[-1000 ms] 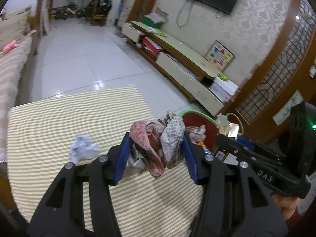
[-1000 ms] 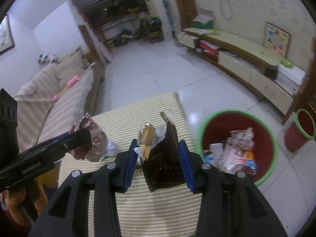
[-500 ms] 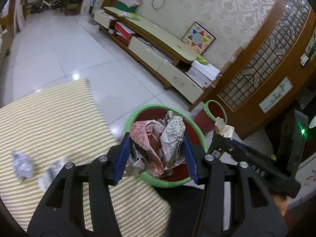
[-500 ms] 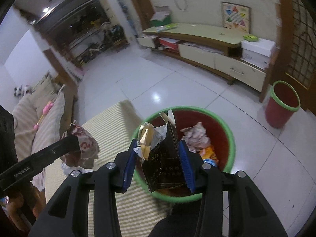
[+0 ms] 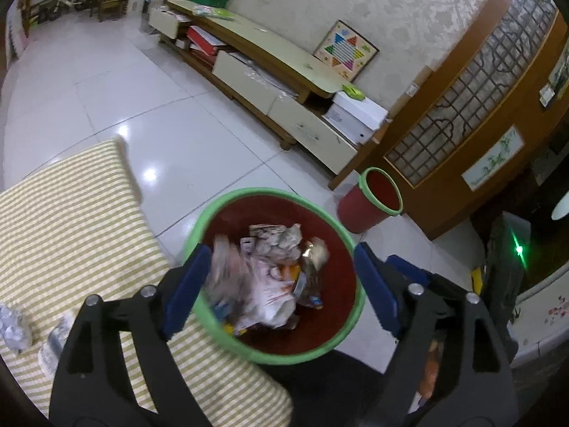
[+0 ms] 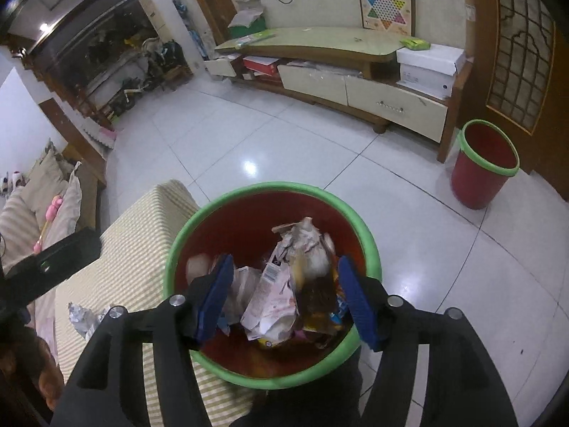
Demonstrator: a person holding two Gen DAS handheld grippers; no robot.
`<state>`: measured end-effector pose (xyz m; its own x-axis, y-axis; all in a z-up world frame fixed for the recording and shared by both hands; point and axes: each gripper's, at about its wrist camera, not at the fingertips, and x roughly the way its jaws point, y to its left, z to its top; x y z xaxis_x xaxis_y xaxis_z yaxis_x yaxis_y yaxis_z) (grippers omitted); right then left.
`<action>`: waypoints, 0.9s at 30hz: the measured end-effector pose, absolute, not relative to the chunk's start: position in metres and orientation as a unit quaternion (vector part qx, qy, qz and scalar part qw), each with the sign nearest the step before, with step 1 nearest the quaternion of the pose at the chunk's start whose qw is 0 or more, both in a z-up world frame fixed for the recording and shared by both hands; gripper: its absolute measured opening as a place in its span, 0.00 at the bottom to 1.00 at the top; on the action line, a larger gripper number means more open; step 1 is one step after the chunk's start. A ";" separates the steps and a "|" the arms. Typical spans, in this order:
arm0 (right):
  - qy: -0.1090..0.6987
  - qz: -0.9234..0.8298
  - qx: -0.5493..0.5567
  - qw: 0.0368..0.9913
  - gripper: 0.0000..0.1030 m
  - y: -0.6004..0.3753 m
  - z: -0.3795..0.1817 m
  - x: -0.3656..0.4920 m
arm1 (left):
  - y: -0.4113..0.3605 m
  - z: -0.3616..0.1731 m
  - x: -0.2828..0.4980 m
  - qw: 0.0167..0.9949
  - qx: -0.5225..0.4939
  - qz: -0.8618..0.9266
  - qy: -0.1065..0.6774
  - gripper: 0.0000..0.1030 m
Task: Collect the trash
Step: 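Grasp the grey crumpled paper with the left tool while the right grasps the white printed cup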
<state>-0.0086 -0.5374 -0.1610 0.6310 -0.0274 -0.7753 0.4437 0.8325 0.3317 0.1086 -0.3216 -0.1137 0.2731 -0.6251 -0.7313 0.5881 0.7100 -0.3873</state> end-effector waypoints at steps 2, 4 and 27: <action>0.408 -0.134 0.249 0.868 0.63 -0.529 -0.158 -0.010 | -0.298 -0.111 0.111 0.806 -0.027 -0.366 0.465 0.80; 0.411 -0.126 0.242 0.870 0.65 -0.519 -0.156 -0.010 | -0.268 -0.108 0.113 0.823 -0.026 -0.339 0.455 0.83; 0.525 0.059 0.179 0.830 0.73 -0.306 -0.189 0.057 | -0.065 -0.208 0.185 0.816 -0.070 -0.138 0.557 0.49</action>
<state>0.0567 -0.3055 -0.1886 0.4415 0.2849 -0.8508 0.0904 0.9293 0.3581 0.1847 -0.0653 -0.2077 0.3420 -0.3035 -0.8894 0.1485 0.9520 -0.2677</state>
